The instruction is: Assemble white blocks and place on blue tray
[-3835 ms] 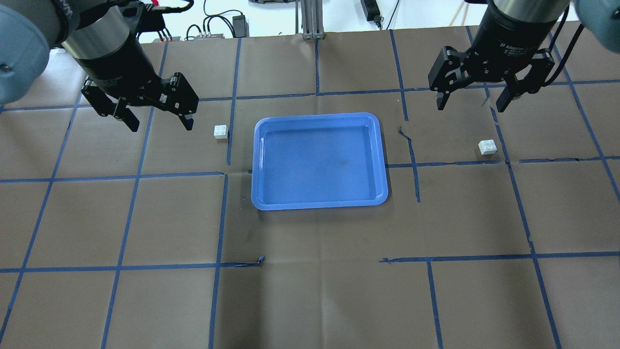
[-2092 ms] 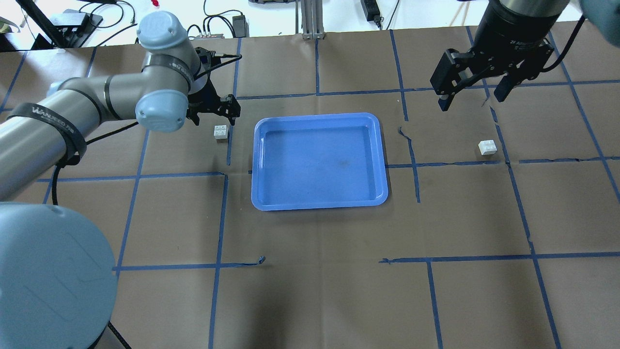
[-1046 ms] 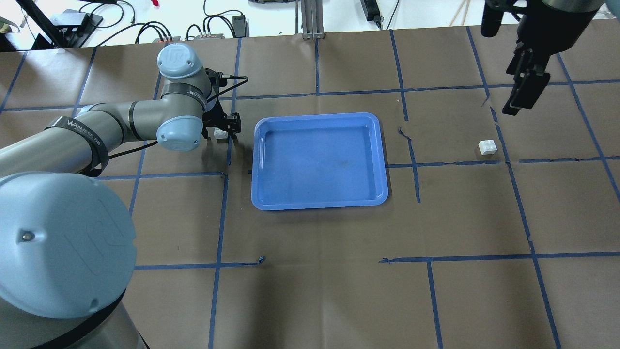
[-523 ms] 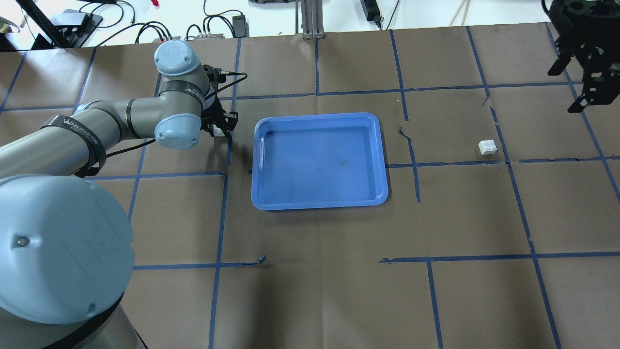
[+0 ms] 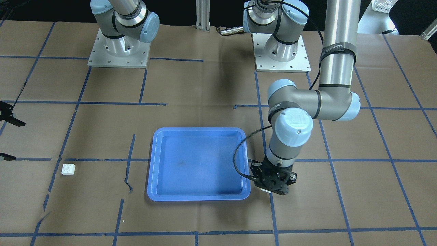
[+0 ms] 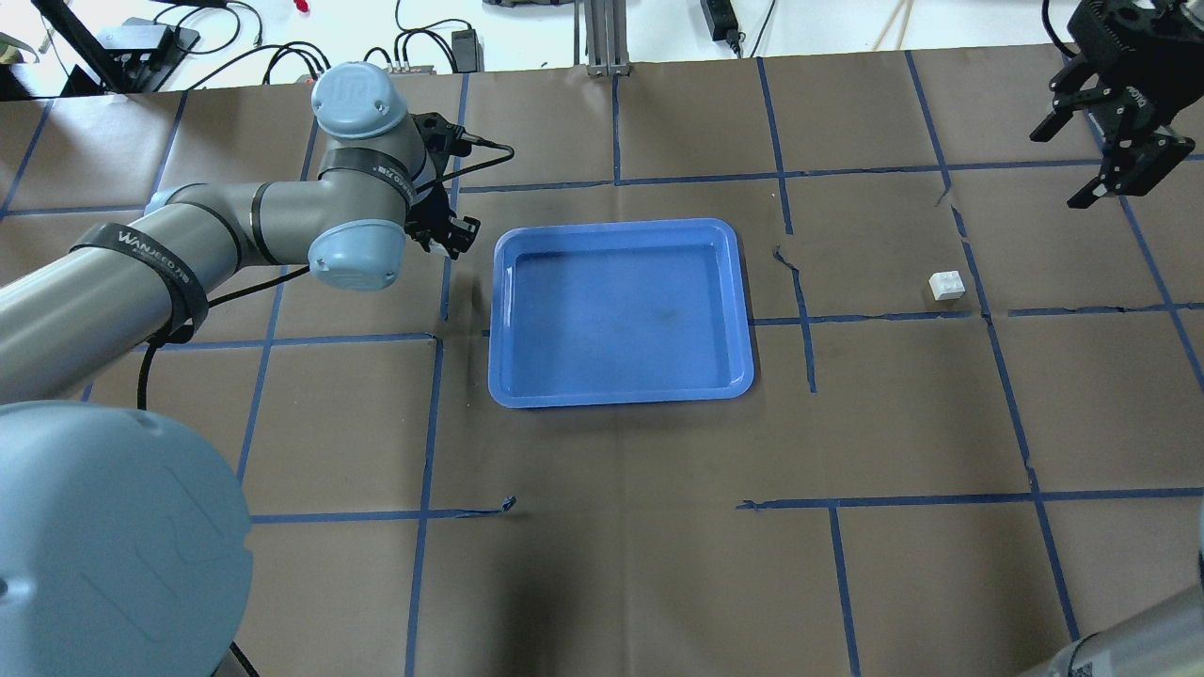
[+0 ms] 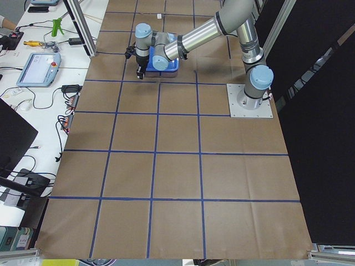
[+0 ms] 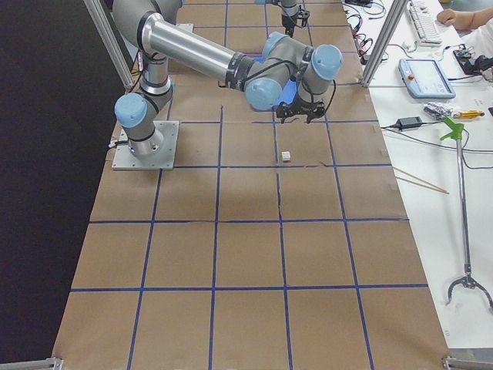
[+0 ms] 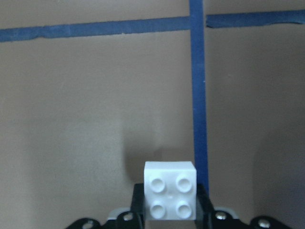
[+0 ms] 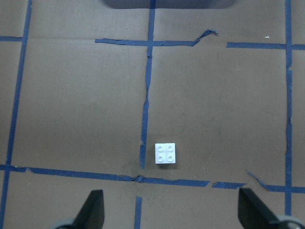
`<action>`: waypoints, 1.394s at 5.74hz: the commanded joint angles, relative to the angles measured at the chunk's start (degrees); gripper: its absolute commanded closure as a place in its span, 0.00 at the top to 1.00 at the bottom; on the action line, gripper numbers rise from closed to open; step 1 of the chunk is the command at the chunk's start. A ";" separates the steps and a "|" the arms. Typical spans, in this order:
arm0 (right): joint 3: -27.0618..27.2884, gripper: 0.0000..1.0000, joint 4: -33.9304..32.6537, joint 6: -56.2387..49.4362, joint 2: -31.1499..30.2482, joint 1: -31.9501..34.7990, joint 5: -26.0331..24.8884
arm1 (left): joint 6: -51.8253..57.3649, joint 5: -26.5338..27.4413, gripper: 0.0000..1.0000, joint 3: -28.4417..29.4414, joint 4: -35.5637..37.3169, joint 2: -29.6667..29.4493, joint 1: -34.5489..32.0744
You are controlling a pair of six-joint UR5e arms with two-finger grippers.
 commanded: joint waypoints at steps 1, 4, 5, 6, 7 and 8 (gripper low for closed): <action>0.55 1.00 -2.99 -9.30 5.54 -3.68 7.94 | 23.18 -0.35 0.02 0.03 -0.16 1.54 -7.45; 3.79 1.00 -3.87 -16.30 11.88 -6.07 17.02 | 43.92 -0.44 0.03 -0.24 -0.16 -0.56 -16.07; 6.50 1.00 -7.88 -17.44 13.64 -6.07 18.60 | 45.72 -0.44 0.03 -0.24 -0.60 -1.79 -16.62; 9.40 1.00 -10.79 -17.28 14.09 -6.07 18.88 | 47.82 -0.44 0.03 -0.41 -0.95 -2.32 -16.71; 10.47 1.00 -11.08 -16.84 14.19 -6.07 18.79 | 47.49 -0.53 0.03 -0.41 -2.69 -2.41 -16.71; 10.74 1.00 -11.17 -16.75 15.23 -6.07 18.70 | 47.32 -1.83 0.03 -0.33 -5.67 -2.41 -16.71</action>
